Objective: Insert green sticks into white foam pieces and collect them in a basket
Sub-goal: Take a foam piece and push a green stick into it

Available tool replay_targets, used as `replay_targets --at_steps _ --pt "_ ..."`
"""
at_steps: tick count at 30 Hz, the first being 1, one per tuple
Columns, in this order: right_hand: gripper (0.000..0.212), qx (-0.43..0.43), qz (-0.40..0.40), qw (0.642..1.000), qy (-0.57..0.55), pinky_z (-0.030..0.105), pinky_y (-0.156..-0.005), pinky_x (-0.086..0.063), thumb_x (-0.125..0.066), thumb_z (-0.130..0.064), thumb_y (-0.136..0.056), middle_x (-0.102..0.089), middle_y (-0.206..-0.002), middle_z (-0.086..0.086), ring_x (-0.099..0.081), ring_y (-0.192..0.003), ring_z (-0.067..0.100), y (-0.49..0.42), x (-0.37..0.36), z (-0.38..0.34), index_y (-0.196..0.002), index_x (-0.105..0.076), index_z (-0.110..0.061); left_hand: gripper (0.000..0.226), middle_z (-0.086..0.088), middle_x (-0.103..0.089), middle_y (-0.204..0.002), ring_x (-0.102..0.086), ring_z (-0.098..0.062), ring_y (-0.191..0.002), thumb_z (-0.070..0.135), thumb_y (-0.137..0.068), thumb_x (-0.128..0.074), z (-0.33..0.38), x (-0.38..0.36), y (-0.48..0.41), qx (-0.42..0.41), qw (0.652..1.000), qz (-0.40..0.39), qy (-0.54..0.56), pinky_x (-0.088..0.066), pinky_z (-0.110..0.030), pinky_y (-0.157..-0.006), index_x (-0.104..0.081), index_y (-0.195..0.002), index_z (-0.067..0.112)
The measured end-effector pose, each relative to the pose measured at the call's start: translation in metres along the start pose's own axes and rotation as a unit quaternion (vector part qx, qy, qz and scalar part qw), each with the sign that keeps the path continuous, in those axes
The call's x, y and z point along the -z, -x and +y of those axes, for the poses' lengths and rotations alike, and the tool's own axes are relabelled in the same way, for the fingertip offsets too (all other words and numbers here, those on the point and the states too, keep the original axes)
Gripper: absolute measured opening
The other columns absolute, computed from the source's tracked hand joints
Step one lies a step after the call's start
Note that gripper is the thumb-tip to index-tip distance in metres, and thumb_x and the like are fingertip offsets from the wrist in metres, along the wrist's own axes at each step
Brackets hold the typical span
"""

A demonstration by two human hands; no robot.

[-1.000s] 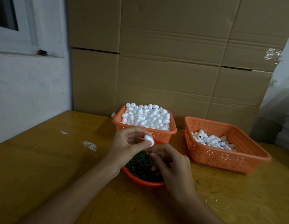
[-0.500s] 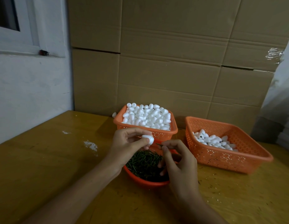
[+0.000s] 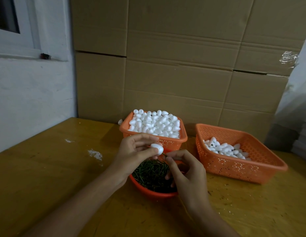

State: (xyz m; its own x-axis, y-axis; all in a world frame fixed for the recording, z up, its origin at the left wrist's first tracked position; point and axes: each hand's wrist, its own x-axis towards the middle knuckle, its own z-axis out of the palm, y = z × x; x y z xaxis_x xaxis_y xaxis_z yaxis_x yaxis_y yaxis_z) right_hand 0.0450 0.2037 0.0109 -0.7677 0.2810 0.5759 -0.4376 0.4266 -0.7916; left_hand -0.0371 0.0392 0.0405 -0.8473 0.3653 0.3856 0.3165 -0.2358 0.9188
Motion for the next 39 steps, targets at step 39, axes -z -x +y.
replay_targets --at_steps 39 --pt "0.035 0.038 -0.041 0.998 0.042 0.034 -0.058 -0.062 -0.079 -0.019 -0.092 -0.080 -0.094 -0.014 -0.074 -0.058 0.017 -0.0010 0.0016 0.0028 -0.098 -0.047 -0.030 0.022 -0.001 -0.081 -0.110 -0.074 -0.018 -0.110 0.010 -0.082 -0.086 0.0000 0.0064 0.0010 -0.024 0.990 -0.112 -0.084 -0.055 -0.037 -0.100 -0.081 -0.099 0.021"
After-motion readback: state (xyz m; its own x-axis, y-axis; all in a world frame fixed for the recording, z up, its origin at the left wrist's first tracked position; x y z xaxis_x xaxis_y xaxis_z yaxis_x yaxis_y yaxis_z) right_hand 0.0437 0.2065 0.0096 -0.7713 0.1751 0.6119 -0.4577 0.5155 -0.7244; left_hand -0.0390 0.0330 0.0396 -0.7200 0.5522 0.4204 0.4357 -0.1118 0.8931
